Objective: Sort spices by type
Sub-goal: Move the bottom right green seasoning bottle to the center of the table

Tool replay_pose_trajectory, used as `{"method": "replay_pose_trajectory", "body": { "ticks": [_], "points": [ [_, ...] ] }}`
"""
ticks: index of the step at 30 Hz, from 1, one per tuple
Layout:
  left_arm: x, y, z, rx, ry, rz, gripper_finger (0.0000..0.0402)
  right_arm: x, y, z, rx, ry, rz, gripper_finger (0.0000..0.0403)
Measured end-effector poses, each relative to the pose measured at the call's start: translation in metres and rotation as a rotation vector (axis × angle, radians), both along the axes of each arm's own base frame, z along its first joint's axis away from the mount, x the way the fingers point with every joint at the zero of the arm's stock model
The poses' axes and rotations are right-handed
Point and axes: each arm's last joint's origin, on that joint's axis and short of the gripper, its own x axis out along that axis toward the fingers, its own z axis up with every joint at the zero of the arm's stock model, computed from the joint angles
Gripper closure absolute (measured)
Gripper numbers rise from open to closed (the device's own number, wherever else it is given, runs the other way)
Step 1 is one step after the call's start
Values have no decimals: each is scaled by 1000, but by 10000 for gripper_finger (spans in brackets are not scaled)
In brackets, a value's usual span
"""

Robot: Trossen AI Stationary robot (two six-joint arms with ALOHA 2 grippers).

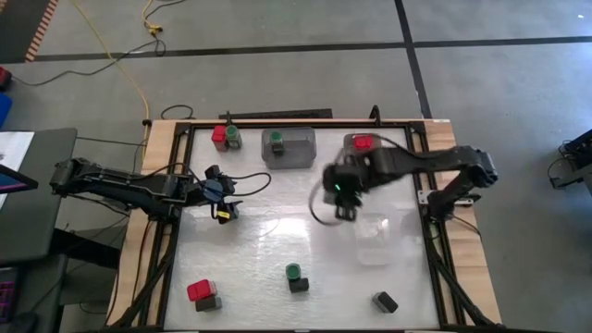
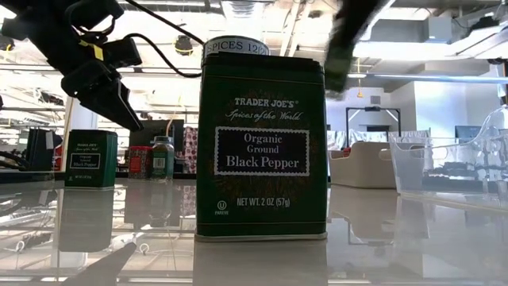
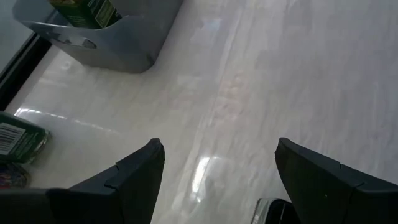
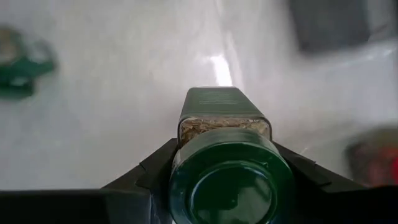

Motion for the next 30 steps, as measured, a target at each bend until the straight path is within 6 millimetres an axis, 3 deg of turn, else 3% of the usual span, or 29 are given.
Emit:
{"method": "replay_pose_trajectory", "body": {
  "ticks": [8, 17, 25, 30],
  "points": [
    [0, 0, 0, 0, -1, 0, 107, 58, -51, -14, -65, 34, 123, 182],
    [0, 0, 0, 0, -2, -1, 107, 113, -77, -54, -78, 152, 228, 182],
    [0, 0, 0, 0, -1, 0, 107, 129, -86, -85, 15, 201, 259, 182],
    [0, 0, 0, 0, -2, 0, 107, 131, -95, -86, 56, 142, 251, 182]
  ]
}}
